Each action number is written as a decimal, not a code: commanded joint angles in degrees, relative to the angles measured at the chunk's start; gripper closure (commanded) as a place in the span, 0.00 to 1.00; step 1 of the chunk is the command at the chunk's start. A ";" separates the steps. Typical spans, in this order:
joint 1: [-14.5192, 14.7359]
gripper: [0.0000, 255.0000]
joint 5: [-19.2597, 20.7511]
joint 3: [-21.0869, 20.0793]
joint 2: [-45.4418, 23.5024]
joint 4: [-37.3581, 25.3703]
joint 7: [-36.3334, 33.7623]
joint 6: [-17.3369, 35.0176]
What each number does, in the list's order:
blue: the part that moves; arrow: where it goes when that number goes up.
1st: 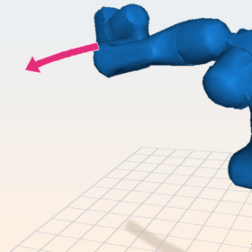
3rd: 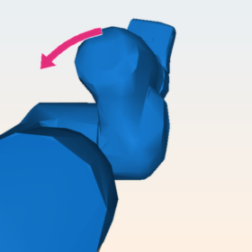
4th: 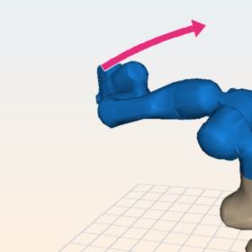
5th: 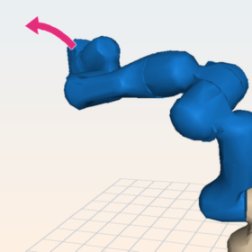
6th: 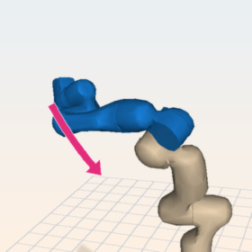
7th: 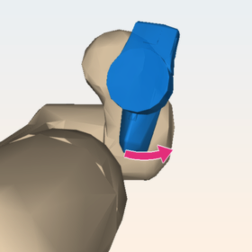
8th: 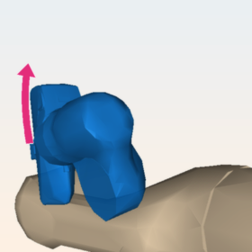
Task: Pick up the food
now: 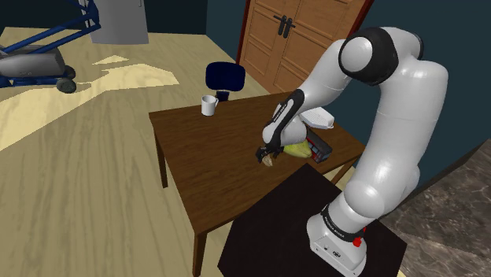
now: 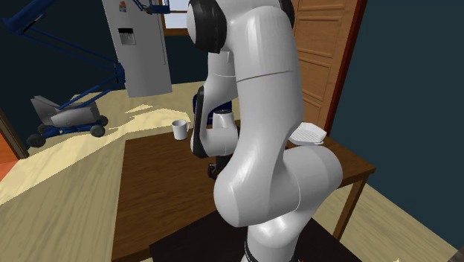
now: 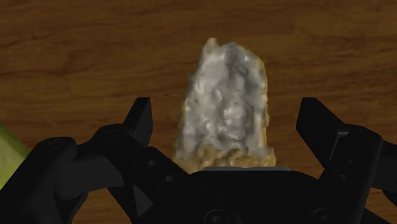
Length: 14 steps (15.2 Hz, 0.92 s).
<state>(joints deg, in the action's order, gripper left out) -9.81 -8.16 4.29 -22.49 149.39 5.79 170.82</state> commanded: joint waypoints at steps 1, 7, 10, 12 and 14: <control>-0.32 0.00 -0.10 -0.18 -0.57 -0.31 0.22 0.31; -0.32 1.00 -0.10 -0.19 -0.56 -0.26 0.23 0.35; -0.32 1.00 -0.10 -0.18 -0.53 -0.25 0.23 0.34; 0.00 1.00 0.10 0.18 0.45 0.00 0.06 -0.41; 0.67 1.00 0.60 0.96 2.49 0.57 -0.34 -1.90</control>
<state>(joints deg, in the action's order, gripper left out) -9.43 -7.80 4.88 -20.98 149.69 5.61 169.65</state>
